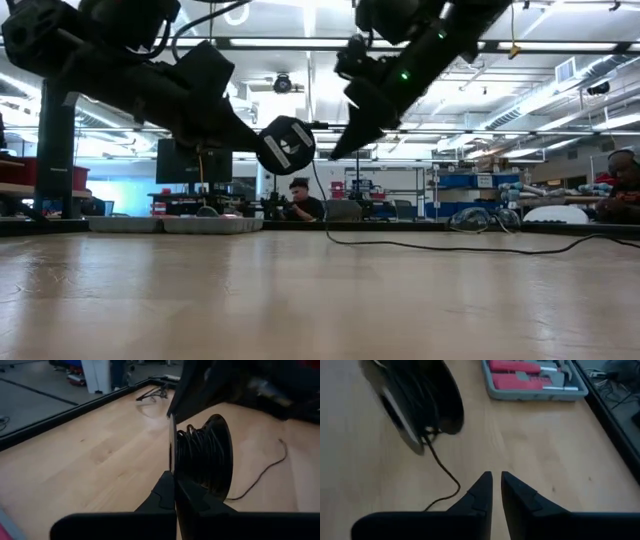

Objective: Coil cords
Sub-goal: Coil the black wire on the black spool

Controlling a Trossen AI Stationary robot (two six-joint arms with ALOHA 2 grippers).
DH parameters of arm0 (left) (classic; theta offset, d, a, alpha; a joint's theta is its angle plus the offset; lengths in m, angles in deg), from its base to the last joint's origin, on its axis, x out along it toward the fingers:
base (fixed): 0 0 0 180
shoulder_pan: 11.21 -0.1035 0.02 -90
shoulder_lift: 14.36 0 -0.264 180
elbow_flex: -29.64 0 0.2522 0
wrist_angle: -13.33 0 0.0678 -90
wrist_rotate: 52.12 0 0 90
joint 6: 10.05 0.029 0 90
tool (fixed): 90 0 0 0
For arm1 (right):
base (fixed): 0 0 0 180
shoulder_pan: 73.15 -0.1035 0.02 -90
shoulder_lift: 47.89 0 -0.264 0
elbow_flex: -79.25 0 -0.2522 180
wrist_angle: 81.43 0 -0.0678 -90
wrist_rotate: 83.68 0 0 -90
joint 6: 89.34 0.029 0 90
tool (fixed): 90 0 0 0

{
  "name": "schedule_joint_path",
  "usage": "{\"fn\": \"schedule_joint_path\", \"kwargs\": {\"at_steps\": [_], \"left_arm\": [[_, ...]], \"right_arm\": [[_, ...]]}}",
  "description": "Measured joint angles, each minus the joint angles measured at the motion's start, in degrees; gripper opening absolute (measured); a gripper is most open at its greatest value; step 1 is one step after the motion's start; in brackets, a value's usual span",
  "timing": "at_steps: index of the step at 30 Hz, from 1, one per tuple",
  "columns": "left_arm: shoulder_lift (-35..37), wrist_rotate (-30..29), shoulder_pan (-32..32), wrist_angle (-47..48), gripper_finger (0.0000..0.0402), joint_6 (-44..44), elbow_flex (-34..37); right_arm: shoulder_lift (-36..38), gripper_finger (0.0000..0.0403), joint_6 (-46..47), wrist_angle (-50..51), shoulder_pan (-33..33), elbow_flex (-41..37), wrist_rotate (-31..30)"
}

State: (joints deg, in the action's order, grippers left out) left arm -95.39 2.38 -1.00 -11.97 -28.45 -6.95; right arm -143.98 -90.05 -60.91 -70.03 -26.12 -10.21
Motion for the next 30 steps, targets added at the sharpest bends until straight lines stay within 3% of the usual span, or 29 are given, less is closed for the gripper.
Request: {"fn": "schedule_joint_path", "kwargs": {"at_steps": [3, 7, 10, 14, 21, 30], "left_arm": [[0.4, -0.5, 0.5, -2.7, 0.0000, 0.0, 1.4], [0.4, -1.1, 0.5, -7.5, 0.0000, -0.2, 4.2], [0.4, -2.1, 0.4, -13.4, 0.0000, 0.0, 6.1], [0.4, -3.3, 0.4, -19.2, 0.0000, 0.2, 8.2], [0.4, -3.6, 0.4, -21.1, 0.0000, 0.0, 8.9], [0.4, -3.6, 0.4, -21.4, 0.0000, 0.1, 8.9]], "right_arm": [[1.8, 0.0034, 1.7, -6.9, 0.0, -5.8, 0.2], [2.3, 0.0033, 5.0, -26.4, -0.1, -15.4, 4.5], [-0.2, 0.0034, 10.2, -41.7, -0.7, -21.2, 6.2], [-5.4, 0.0040, 11.5, -53.0, -2.2, -24.0, 6.2], [-11.4, 0.0083, 11.5, -57.9, -2.7, -21.5, 5.6], [-11.5, 0.0141, 9.6, -57.9, -2.5, -20.8, 3.0]]}}
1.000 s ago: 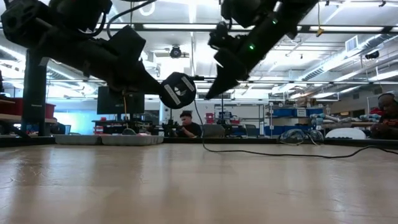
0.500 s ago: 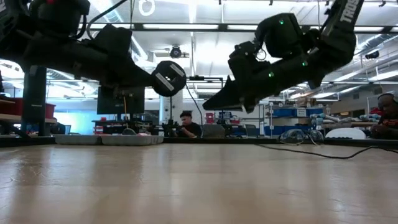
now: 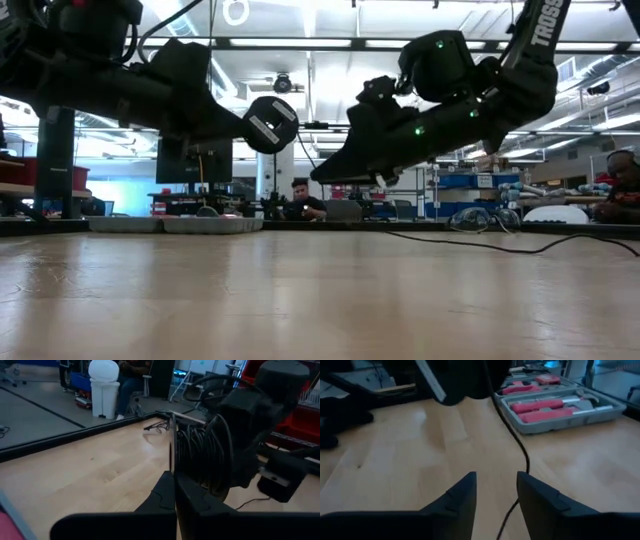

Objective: Coil cords
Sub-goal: Coil the black wire on the black spool

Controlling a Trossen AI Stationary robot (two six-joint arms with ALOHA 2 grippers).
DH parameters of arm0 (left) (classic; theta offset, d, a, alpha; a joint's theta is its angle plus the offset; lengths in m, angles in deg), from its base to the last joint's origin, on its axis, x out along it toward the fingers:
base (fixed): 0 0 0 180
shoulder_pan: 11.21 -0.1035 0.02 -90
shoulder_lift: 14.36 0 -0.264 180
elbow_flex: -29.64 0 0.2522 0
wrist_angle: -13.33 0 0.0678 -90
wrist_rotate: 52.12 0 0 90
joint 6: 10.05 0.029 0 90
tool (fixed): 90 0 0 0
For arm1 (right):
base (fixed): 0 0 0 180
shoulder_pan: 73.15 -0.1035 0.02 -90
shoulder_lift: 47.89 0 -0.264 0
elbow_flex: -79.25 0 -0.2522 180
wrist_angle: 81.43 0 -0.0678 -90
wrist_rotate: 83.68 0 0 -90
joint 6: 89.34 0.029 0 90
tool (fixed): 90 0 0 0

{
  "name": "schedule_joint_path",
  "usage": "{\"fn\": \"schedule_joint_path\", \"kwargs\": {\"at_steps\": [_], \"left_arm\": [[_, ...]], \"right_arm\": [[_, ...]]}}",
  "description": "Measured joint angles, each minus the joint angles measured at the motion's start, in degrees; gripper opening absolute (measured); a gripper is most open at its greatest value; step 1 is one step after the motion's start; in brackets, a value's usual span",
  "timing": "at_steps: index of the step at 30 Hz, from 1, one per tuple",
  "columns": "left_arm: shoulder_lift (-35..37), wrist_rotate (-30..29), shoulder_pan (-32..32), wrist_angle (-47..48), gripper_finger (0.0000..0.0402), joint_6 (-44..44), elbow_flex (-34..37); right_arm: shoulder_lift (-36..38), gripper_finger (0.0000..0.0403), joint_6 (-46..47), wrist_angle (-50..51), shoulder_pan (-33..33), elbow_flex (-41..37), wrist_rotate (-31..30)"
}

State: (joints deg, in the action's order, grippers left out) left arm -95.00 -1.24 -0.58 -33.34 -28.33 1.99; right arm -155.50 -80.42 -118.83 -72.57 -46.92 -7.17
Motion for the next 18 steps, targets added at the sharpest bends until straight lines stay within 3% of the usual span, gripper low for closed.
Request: {"fn": "schedule_joint_path", "kwargs": {"at_steps": [5, 11, 18], "left_arm": [[0.0, -0.3, 0.0, 0.7, 0.0000, 0.0, 0.1], [0.0, -0.4, 0.0, 0.2, 0.0000, -0.1, 0.0], [0.0, -0.3, 0.0, -1.2, 0.0000, -0.1, 0.0]], "right_arm": [[1.2, 0.0142, -4.4, -0.2, -1.1, 0.3, -0.2], [1.2, 0.0133, -6.0, 2.0, -1.2, 0.4, -6.3], [0.9, 0.0130, -5.5, 2.3, -0.7, 0.3, -6.2]]}}
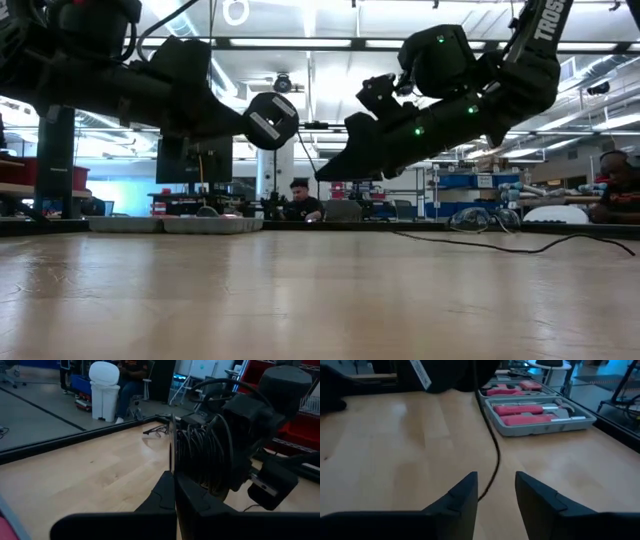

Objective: Coil cords
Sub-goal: Coil the black wire on the black spool

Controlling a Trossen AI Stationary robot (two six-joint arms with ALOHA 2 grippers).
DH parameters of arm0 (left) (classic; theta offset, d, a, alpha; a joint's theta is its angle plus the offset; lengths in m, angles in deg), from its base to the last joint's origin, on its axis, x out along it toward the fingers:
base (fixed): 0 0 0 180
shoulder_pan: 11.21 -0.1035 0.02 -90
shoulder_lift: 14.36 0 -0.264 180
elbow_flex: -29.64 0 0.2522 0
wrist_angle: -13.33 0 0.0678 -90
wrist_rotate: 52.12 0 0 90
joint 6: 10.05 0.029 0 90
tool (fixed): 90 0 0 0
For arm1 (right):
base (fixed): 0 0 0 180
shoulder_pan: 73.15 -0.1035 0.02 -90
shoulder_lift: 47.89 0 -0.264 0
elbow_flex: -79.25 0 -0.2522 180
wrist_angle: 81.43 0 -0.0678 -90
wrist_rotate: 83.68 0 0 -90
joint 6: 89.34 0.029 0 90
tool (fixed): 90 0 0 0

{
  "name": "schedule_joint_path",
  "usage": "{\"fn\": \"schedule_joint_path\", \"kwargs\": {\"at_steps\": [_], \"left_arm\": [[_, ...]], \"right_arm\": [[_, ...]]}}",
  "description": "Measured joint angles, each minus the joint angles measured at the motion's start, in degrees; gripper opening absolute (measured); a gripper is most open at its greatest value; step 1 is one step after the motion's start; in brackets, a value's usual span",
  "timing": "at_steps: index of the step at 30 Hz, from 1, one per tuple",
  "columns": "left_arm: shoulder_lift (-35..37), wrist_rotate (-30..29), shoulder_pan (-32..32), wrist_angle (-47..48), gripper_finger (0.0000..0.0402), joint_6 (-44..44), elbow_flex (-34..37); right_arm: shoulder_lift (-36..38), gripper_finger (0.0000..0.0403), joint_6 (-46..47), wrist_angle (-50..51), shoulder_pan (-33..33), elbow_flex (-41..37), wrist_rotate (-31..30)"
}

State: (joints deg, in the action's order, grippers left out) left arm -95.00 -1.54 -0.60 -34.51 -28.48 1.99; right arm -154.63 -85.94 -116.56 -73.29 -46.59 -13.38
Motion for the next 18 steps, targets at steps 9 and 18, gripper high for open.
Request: {"fn": "schedule_joint_path", "kwargs": {"at_steps": [9, 18], "left_arm": [[0.0, 0.2, 0.0, -2.2, 0.0000, 0.3, 0.0], [0.0, 0.4, 0.0, -2.2, 0.0000, 0.2, 0.0]], "right_arm": [[0.0, 0.0105, 3.8, -0.3, 1.0, 0.0, 3.2], [0.0, 0.0008, 5.4, -0.3, 1.9, 0.0, 5.0]]}}
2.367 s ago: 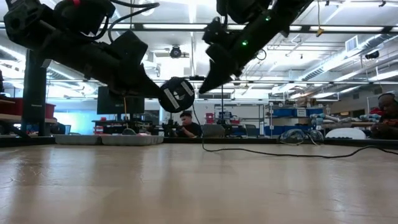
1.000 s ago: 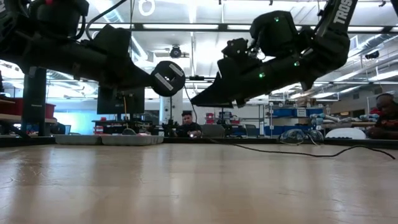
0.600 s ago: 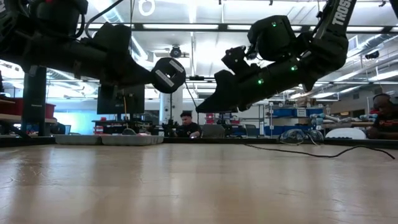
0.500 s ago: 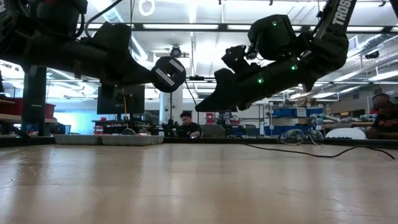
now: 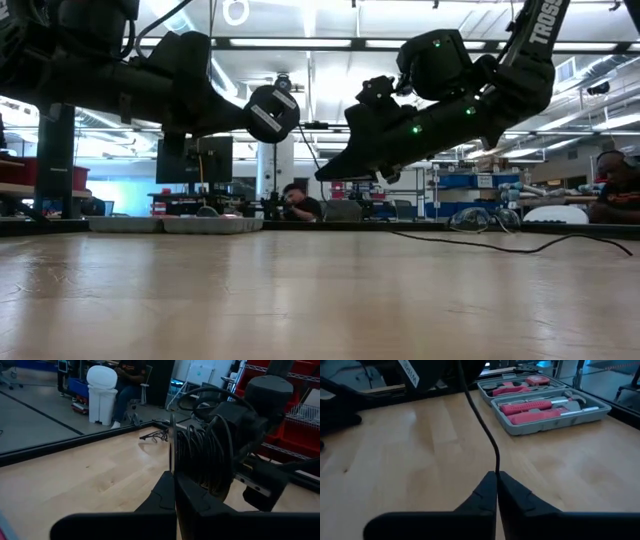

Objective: Coil cords
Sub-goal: Coil the black wire on the black spool

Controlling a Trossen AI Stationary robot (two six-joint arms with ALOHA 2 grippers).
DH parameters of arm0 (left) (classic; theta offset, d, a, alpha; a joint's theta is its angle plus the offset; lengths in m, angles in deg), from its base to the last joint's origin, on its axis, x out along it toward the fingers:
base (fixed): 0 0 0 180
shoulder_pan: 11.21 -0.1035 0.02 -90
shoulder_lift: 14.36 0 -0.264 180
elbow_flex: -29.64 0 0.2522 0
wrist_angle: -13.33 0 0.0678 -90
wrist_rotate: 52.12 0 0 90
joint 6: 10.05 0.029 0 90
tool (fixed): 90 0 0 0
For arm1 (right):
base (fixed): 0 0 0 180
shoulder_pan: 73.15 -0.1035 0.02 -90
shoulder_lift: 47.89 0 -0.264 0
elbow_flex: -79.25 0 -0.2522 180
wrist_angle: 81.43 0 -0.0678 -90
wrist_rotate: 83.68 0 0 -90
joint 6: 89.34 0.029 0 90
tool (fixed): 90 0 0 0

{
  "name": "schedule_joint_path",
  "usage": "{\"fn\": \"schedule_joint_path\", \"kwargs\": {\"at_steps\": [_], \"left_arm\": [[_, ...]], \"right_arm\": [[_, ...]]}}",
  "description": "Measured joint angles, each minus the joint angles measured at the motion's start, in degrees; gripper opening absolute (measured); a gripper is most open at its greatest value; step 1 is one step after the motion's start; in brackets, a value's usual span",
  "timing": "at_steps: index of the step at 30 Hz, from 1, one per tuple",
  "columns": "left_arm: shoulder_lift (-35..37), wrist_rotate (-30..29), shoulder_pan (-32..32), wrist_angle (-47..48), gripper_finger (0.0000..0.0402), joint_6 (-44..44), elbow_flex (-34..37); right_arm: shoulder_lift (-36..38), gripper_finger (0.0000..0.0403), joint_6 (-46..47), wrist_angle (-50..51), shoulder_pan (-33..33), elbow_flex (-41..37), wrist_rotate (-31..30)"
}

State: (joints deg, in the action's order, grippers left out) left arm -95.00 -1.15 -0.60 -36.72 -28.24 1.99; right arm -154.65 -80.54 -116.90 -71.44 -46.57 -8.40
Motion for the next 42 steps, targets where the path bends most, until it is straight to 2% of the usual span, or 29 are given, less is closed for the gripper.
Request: {"fn": "schedule_joint_path", "kwargs": {"at_steps": [3, 7, 12, 16, 21, 30, 42], "left_arm": [[0.0, -0.1, 0.0, 0.0, 0.0000, 0.0, 0.0], [0.0, -1.2, -0.1, -0.2, 0.0000, 0.0, 0.0], [0.0, -4.7, -0.1, 0.2, 0.0000, -1.0, -0.1], [0.0, -9.1, -0.1, 3.6, 0.0000, -3.4, -0.1], [0.0, -12.0, -0.1, 7.6, 0.0000, -3.5, -0.3], [-1.0, -10.3, -0.1, 13.2, 0.0000, -3.1, -4.8], [-1.4, -10.2, -0.1, 23.8, 0.0000, -3.5, -6.3]], "right_arm": [[0.0, 0.0004, 1.0, 3.9, -0.4, 1.6, 0.0], [-1.6, 0.0002, 1.5, 14.1, -1.1, 8.0, 0.1], [-7.8, 0.0001, -1.4, 16.7, -1.8, 16.8, 4.9], [-10.7, 0.0001, -2.9, 20.5, -2.6, 22.3, 5.9], [-9.9, 0.0000, -5.3, 20.6, -3.1, 24.3, 6.0], [-10.2, 0.0000, -5.5, 24.4, -0.8, 28.1, 8.9], [-8.9, 0.0000, -6.4, 24.3, -0.8, 28.3, 9.0]]}}
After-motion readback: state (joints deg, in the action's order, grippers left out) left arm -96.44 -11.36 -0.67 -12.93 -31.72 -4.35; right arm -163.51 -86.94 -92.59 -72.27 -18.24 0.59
